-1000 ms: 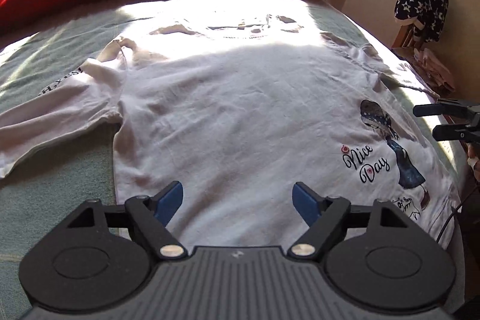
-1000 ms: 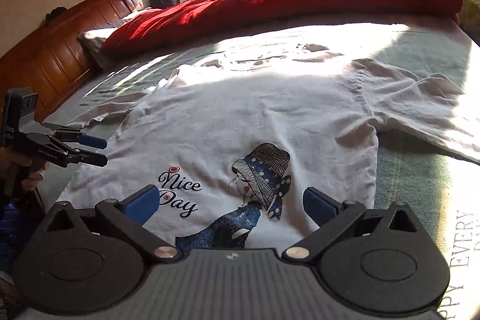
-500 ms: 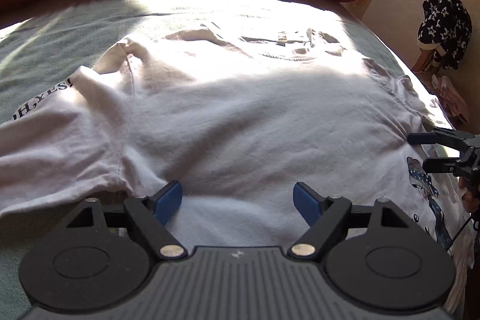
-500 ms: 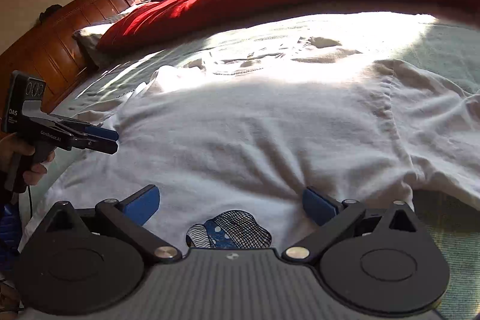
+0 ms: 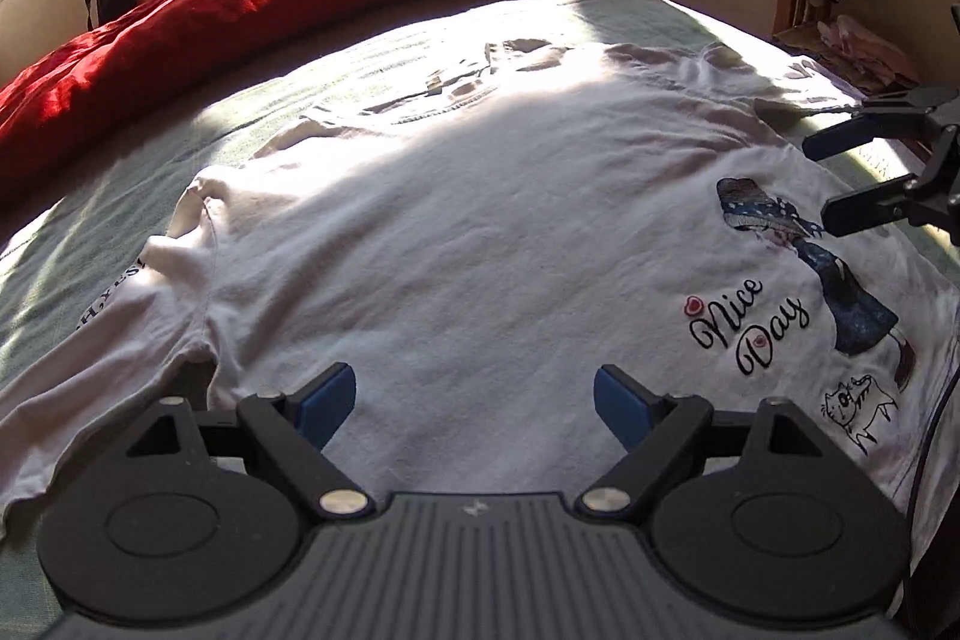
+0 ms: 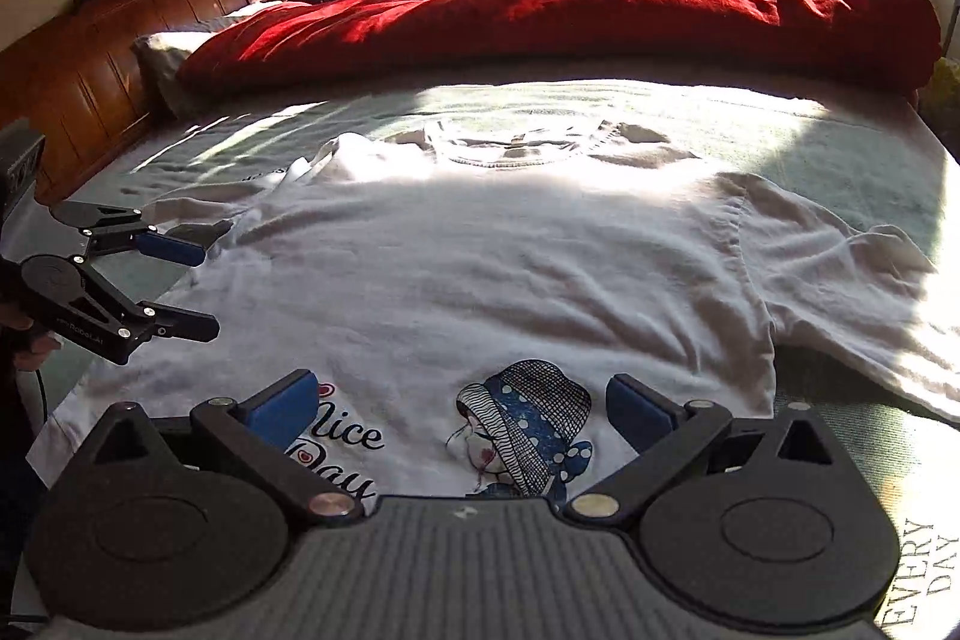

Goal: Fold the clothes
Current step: 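Lower both open grippers toward the shirt's hem edge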

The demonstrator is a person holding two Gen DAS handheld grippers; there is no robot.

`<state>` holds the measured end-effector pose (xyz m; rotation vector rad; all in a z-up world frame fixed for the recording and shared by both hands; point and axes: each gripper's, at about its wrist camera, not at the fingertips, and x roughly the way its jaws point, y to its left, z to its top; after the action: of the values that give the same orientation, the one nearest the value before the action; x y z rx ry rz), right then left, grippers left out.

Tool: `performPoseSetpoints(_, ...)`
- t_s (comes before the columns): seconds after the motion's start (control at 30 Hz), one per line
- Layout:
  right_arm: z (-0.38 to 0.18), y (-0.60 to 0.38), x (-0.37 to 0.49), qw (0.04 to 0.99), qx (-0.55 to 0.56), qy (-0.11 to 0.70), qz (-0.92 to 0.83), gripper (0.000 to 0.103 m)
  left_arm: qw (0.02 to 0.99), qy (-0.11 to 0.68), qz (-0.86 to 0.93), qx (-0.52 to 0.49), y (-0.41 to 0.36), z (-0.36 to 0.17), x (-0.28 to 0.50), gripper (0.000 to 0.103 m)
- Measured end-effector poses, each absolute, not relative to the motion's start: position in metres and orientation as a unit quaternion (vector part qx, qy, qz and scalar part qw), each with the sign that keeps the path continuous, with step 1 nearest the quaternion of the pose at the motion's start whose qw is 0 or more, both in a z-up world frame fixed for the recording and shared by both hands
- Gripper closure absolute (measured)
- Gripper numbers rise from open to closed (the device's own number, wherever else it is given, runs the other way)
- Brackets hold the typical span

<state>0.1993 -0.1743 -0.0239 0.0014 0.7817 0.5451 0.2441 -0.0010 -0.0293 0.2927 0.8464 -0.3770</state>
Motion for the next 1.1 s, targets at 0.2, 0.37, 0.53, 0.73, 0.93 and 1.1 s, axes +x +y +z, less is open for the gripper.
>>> performPoseSetpoints(0.2,-0.069,-0.14,0.165,0.889,-0.054,0.407,0.202,0.0,0.894,0.407,-0.134,0.13,0.002,-0.056,0.186,0.015)
performPoseSetpoints(0.37,-0.075,-0.158,0.113,0.907,-0.028,0.39,0.155,0.0,0.908,0.407,-0.089,0.052,0.026,-0.063,0.132,0.008)
performPoseSetpoints(0.53,-0.081,-0.161,0.085,0.92,-0.024,0.372,0.118,0.0,0.914,0.401,-0.056,0.008,0.035,-0.062,0.098,0.008)
performPoseSetpoints(0.73,-0.083,-0.158,0.077,0.925,-0.03,0.364,0.102,0.0,0.928,0.364,-0.066,0.05,0.014,-0.04,0.109,0.008)
performPoseSetpoints(0.93,-0.085,-0.157,0.066,0.932,-0.033,0.348,0.094,0.0,0.912,0.399,-0.074,0.058,-0.011,-0.065,0.117,0.008)
performPoseSetpoints(1.1,-0.082,-0.175,0.033,0.932,-0.033,0.342,0.118,0.0,0.911,0.403,-0.079,0.028,0.005,-0.07,0.099,0.002)
